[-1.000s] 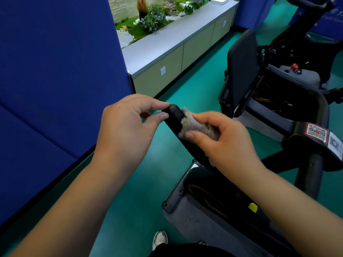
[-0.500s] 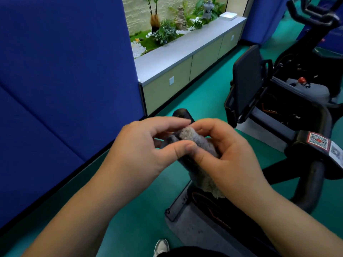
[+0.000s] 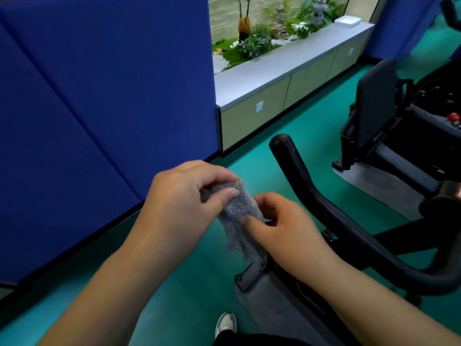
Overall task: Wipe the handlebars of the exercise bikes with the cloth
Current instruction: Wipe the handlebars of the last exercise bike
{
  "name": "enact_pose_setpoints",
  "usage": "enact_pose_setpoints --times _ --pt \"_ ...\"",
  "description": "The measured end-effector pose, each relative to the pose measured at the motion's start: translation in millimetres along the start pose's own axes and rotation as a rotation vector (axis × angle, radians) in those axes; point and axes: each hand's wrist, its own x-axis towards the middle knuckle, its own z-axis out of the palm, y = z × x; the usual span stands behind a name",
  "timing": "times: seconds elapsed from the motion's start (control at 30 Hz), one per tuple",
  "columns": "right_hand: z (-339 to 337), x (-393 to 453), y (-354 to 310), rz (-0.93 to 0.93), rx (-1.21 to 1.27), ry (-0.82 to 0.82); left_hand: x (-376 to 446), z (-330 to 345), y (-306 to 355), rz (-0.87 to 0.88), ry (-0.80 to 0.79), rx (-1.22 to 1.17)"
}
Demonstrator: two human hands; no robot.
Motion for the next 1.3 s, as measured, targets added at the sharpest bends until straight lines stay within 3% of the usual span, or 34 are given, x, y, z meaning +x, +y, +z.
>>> enact_pose_setpoints --times 0.1,0.23,0.33,0.47,0.57,0.63,0.73,0.87,1.0,1.1,1.2,1.3 --pt "7.2 4.5 -1.4 0.130 0.170 0.071 -15.9 4.8 0.8 0.110 0.072 0.062" --pt "12.2 3.9 -8.4 0.267 0.520 -0.039 -32.6 9.6 -5.5 0.141 0.118 0.063" --pt "9.9 -0.2 -12.4 0.235 0.719 -0.141 -40.1 16.3 -8.9 0.199 0.102 0.095" --pt "5.7 -4.2 -12.9 0.084 0.760 -0.166 -44.8 16.1 -6.5 0.216 0.092 -0.045" --pt "3.3 -5.2 -9.0 0.037 0.715 -0.155 -44.7 8.7 -1.2 0.099 0.156 -0.213" --pt "2.8 -7.3 -8.3 0.023 0.718 -0.147 -41.9 9.9 -4.8 -0.081 0.219 -0.302" --pt "2.9 -10.0 -7.2 -0.042 0.757 -0.146 -34.9 15.8 -8.1 -0.329 0.045 -0.496" --pt "-1.4 -8.4 -4.6 -0.156 0.618 -0.043 -28.3 26.0 1.8 -0.331 -0.067 -0.700" --pt "-11.5 -8.4 -3.5 -0.242 0.338 0.115 -22.1 36.4 -0.9 -0.296 -0.079 -0.694" --pt "-22.5 -6.0 -2.8 -0.301 0.132 0.146 -14.6 40.8 -5.2 -0.267 -0.109 -0.702" --pt "-39.3 1.1 -3.5 -0.356 -0.065 0.251 -2.9 49.8 -11.4 -0.290 -0.049 -0.696" --pt "-59.2 11.5 -4.3 -0.313 -0.105 0.373 15.4 65.6 -14.5 -0.334 0.047 -0.663"
